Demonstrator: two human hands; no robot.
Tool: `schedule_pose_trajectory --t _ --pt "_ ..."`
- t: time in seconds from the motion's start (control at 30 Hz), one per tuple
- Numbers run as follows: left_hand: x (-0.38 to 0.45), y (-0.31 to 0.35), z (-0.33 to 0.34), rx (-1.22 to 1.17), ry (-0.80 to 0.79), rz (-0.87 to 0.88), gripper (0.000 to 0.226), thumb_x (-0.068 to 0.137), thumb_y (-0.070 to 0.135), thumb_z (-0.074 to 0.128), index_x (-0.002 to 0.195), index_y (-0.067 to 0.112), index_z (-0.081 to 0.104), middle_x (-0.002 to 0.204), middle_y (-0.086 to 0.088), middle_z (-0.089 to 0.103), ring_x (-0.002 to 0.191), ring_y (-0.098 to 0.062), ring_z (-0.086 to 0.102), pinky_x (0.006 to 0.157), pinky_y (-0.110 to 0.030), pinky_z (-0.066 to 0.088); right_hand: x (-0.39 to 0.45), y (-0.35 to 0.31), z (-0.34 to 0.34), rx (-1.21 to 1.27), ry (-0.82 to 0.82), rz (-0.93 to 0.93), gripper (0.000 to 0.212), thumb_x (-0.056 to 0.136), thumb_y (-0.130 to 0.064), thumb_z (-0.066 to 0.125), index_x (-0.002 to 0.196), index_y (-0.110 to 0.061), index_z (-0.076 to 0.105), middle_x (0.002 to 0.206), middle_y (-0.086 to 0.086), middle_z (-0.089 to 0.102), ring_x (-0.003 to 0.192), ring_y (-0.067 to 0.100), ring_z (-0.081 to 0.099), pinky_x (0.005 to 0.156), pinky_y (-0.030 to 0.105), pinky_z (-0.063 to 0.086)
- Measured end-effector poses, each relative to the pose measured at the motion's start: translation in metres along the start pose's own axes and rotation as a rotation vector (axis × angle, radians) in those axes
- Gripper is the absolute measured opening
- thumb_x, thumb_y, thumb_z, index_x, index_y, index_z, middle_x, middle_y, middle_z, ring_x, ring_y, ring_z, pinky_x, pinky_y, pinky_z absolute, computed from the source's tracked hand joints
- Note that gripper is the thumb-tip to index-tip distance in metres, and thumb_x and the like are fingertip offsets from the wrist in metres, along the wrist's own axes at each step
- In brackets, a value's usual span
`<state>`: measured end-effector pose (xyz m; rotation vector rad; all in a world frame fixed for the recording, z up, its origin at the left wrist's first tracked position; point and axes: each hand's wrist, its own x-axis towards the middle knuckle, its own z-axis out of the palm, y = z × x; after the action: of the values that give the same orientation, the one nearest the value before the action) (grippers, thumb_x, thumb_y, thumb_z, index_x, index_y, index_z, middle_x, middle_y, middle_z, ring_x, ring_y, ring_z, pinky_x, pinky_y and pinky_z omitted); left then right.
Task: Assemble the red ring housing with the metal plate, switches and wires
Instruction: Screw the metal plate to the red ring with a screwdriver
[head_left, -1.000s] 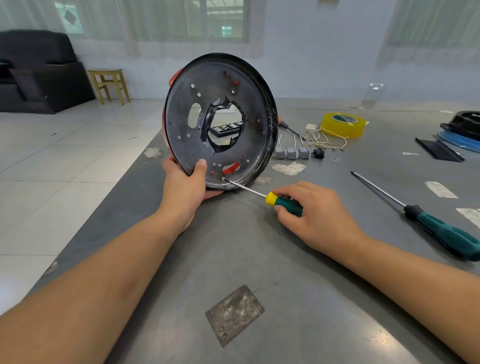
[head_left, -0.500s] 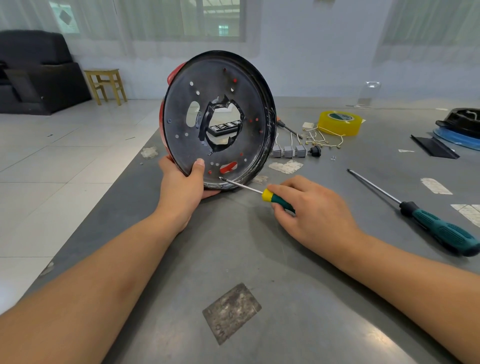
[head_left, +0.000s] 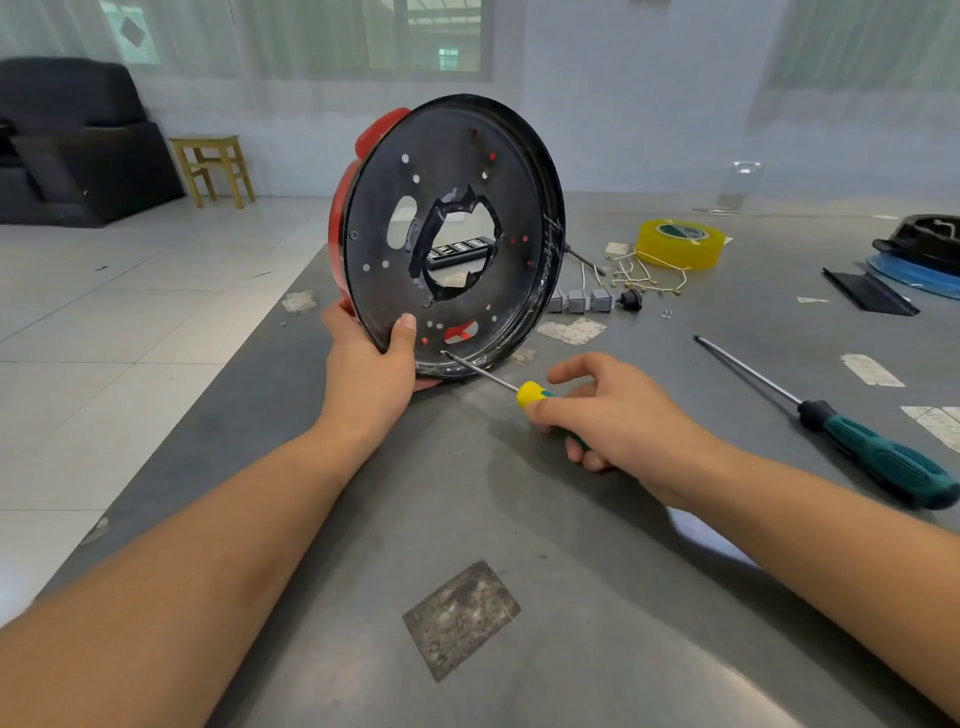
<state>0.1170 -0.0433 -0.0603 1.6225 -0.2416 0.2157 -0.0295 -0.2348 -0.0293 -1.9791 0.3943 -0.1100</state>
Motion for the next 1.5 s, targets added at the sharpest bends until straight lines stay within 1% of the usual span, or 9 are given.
schedule_pose_trajectory --t 0.2,0.33,0.47,0.67,0.83,1.03,1.2,1.37,1.5 --pt "-0.001 -0.001 0.001 -0.005 0.007 0.009 0.043 0.101 0.032 0.063 0.133 0.023 0.036 0.113 0.023 0.06 0.112 -0.023 0.071 0.093 -0.054 0.061 -0.003 0.004 -0.005 -0.549 0.208 -0.259 0.025 0.086 -0.049 0.068 0.09 -0.029 0.055 0.084 -0.007 0.065 0.073 0.015 0.062 0.06 0.034 0.052" --pt "-0.001 0.0 0.0 -0.013 0.02 0.015 0.042 0.101 0.032 0.064 0.132 0.024 0.036 0.113 0.023 0.06 0.113 -0.022 0.07 0.093 -0.054 0.061 -0.004 0.005 -0.004 -0.76 0.269 -0.279 0.04 0.098 -0.06 0.045 0.091 -0.025 0.062 0.079 -0.002 0.066 0.077 0.028 0.061 0.068 0.04 0.054" --pt "-0.001 0.001 0.0 -0.013 0.021 0.012 0.039 0.1 0.033 0.063 0.128 0.026 0.036 0.114 0.021 0.061 0.115 -0.025 0.07 0.089 -0.052 0.063 -0.003 0.007 -0.001 -0.592 0.248 -0.34 0.031 0.101 -0.051 0.048 0.101 -0.023 0.063 0.096 -0.007 0.071 0.09 0.018 0.062 0.079 0.036 0.052" --pt "0.001 0.002 0.0 -0.17 0.065 -0.08 0.032 0.105 0.022 0.062 0.126 0.023 0.038 0.12 0.017 0.056 0.104 -0.012 0.07 0.07 -0.039 0.066 -0.007 0.013 -0.003 -0.41 0.275 -0.589 0.037 0.082 -0.017 0.069 0.11 -0.03 0.049 0.111 -0.013 0.045 0.097 -0.014 0.047 0.076 0.001 0.034" --pt "0.004 0.008 0.0 -0.284 0.114 -0.165 0.028 0.106 0.014 0.059 0.123 0.021 0.037 0.128 0.008 0.054 0.106 -0.013 0.067 0.067 -0.041 0.066 -0.005 0.012 -0.014 -0.366 0.389 -0.873 0.029 0.092 -0.019 0.075 0.118 -0.024 0.064 0.113 -0.009 0.065 0.103 0.0 0.059 0.088 0.006 0.041" --pt "0.003 0.008 0.001 -0.254 0.103 -0.165 0.03 0.107 0.017 0.058 0.127 0.019 0.036 0.124 0.01 0.052 0.107 -0.015 0.068 0.073 -0.043 0.067 0.001 0.014 -0.016 -0.451 0.287 -0.955 0.03 0.088 -0.001 0.062 0.117 -0.007 0.06 0.124 0.006 0.05 0.112 0.004 0.048 0.096 0.008 0.036" --pt "0.003 0.007 0.001 -0.254 0.109 -0.16 0.029 0.107 0.017 0.058 0.126 0.019 0.036 0.123 0.01 0.053 0.103 -0.014 0.069 0.07 -0.04 0.066 0.001 0.014 -0.021 -0.416 0.245 -0.87 0.027 0.1 -0.03 0.052 0.126 -0.026 0.046 0.117 -0.005 0.06 0.101 0.01 0.062 0.088 0.021 0.049" --pt "0.004 0.005 0.002 -0.248 0.102 -0.144 0.027 0.106 0.018 0.059 0.122 0.02 0.037 0.121 0.011 0.052 0.101 -0.013 0.069 0.069 -0.04 0.066 0.006 0.016 -0.028 -0.42 0.261 -0.718 0.029 0.101 -0.065 0.029 0.113 -0.043 0.045 0.074 -0.015 0.068 0.065 0.005 0.069 0.064 0.033 0.059" --pt "0.005 0.005 0.001 -0.257 0.106 -0.151 0.027 0.107 0.017 0.058 0.123 0.021 0.037 0.121 0.012 0.052 0.101 -0.014 0.069 0.069 -0.039 0.066 0.004 0.019 -0.026 -0.347 0.217 -0.783 0.025 0.096 -0.036 0.048 0.116 -0.035 0.033 0.1 -0.001 0.054 0.067 0.014 0.052 0.064 0.03 0.046"
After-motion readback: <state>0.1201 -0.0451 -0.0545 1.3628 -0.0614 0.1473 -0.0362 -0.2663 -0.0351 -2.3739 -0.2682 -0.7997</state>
